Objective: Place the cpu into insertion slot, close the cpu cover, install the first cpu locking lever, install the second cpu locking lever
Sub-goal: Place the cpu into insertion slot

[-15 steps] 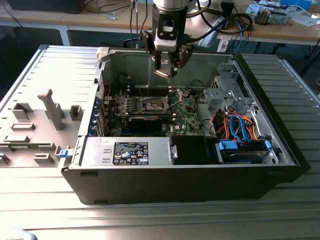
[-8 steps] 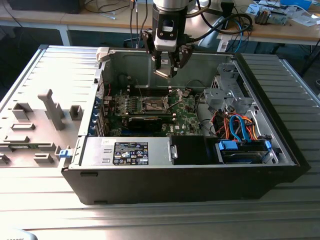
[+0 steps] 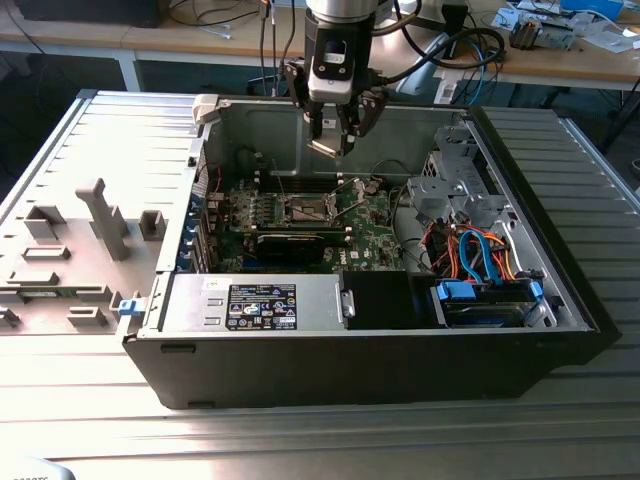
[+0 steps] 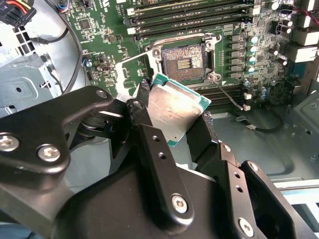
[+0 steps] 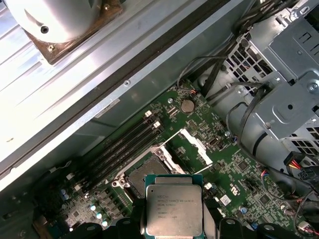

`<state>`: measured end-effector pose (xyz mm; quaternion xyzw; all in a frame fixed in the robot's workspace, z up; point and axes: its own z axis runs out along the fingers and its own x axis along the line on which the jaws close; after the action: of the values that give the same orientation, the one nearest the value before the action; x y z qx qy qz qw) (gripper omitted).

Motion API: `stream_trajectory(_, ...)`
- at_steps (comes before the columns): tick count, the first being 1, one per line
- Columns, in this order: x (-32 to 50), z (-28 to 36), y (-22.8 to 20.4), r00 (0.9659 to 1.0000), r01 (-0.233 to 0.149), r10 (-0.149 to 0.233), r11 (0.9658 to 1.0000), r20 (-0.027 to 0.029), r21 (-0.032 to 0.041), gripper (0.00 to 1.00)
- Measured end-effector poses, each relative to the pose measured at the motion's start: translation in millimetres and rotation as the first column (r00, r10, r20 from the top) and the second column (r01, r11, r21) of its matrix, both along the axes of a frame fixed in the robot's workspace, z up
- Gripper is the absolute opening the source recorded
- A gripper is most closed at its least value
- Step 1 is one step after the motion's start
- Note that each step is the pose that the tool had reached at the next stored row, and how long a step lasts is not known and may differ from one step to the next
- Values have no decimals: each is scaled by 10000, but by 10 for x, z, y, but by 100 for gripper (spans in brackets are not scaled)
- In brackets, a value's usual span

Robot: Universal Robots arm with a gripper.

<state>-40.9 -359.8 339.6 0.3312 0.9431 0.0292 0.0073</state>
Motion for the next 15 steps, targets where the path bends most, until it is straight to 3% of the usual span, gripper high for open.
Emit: stream_trajectory(15,0,-7,0,10000,84,-84,10000,0,-11,54)
